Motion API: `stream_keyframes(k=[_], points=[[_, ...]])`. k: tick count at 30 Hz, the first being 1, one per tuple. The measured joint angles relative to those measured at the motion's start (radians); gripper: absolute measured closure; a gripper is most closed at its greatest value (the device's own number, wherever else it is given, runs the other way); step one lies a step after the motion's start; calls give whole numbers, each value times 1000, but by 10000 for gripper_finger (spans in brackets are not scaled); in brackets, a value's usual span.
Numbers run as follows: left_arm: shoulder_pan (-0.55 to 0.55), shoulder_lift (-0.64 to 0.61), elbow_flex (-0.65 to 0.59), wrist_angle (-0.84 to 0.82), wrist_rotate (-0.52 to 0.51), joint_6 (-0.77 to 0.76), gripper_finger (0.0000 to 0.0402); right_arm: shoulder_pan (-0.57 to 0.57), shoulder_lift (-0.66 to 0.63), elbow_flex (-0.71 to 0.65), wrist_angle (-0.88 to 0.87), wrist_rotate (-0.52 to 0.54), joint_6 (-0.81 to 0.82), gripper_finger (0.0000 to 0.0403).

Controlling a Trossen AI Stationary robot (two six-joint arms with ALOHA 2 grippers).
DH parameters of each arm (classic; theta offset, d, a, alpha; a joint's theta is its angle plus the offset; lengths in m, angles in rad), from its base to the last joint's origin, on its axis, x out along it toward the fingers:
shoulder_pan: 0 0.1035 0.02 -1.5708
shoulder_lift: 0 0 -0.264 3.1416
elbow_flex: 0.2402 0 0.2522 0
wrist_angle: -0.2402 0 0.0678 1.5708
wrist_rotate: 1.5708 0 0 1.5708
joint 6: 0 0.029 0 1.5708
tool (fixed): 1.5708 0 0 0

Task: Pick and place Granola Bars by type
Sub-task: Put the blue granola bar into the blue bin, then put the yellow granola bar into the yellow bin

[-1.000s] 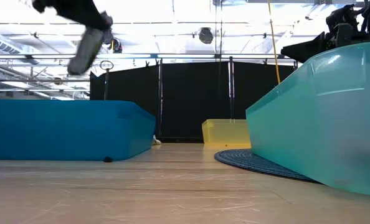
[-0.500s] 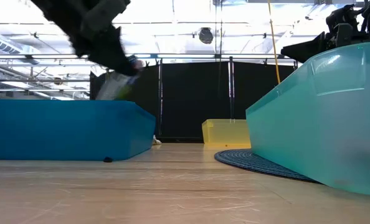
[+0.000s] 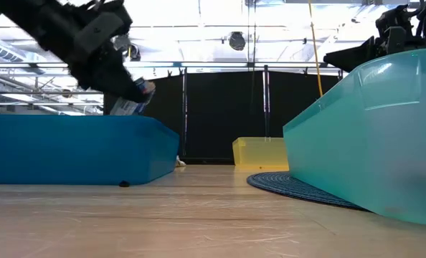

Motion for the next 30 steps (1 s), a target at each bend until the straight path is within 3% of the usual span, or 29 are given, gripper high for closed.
stream_keyframes(k=[4,14,24,30], points=[[0,-4,-65,86,48,-55,390,0,4,0,2,0,0,332],[0,-5,-90,119,61,-125,298,0,13,0,-5,0,0,332],[0,-5,-90,122,56,-127,262,0,13,0,-3,0,0,332],[-25,-6,-89,277,26,110,263,0,13,0,-3,0,0,332]])
